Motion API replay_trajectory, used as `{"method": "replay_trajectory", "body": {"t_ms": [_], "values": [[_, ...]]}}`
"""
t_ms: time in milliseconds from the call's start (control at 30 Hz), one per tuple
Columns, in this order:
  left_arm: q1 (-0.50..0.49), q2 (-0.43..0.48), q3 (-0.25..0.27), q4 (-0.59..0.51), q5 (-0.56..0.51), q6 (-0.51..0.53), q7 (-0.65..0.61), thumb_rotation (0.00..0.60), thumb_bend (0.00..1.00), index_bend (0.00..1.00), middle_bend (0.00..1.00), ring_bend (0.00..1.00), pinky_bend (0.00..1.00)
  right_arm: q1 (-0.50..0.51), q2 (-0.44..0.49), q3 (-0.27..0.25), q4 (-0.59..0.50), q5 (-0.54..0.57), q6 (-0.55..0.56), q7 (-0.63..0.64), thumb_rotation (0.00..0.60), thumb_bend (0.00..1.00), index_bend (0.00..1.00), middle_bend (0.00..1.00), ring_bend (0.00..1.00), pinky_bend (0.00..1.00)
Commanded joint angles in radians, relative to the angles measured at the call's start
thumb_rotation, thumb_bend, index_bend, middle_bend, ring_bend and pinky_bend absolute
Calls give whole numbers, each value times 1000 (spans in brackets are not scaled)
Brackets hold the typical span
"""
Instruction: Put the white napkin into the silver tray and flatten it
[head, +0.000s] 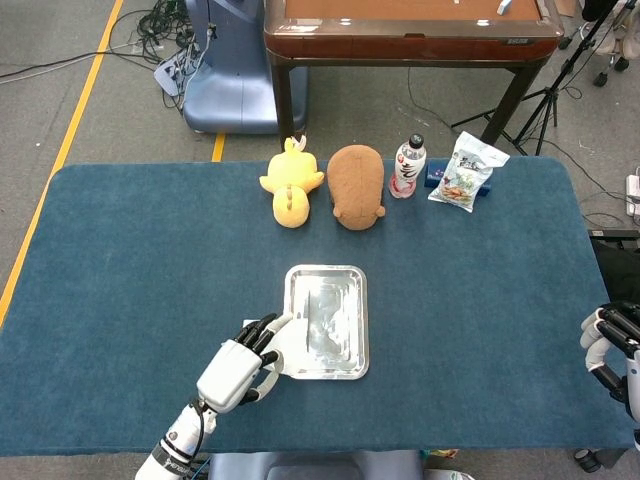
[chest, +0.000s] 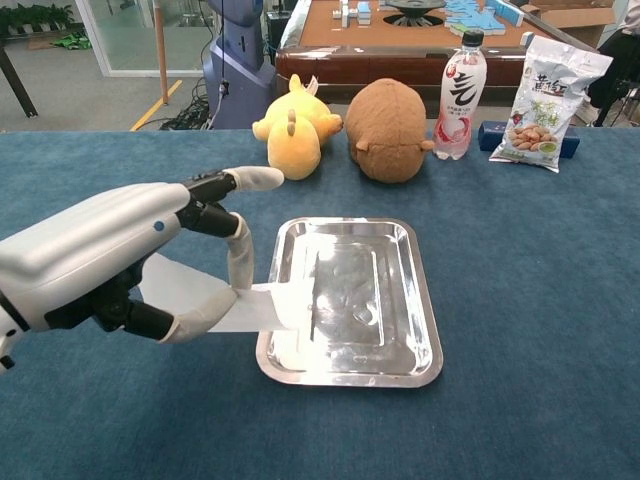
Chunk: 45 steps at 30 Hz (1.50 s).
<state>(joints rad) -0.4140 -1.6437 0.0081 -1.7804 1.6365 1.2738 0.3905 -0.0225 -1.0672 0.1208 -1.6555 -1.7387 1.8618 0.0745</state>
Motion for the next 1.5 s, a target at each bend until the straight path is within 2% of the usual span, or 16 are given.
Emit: {"method": "replay_trajectory", "body": {"t_ms": [33,300,700,1200,1500], "values": [[7,-3,16,-4,24,13,-8,600,570,688,59,0,132,0,-1,0,1,-1,0,0,600,401,717,577,379,459],[9,-12,22,-8,33,7,-5,600,570,688,59,0,132,-2,-2,6,3,1,11,11,600,401,717,577,379,459],[-11,-39,-20,23,-45,-46,-16,600,570,688,59,0,132,-1,-6,8,11,-3,18,19,600,401,693,574,379,459],[-32,-81,-36,21,-57,-63,26,600,570,688,59,0,132,-9,-1,13,8,-6,39,27,600,401,692,571,379,459],[-65,-71,-44,50,-57,-101,16,600,568,687,59,0,132,-10,1,11,7,-13,40,26,600,401,693,564,377,459]]}}
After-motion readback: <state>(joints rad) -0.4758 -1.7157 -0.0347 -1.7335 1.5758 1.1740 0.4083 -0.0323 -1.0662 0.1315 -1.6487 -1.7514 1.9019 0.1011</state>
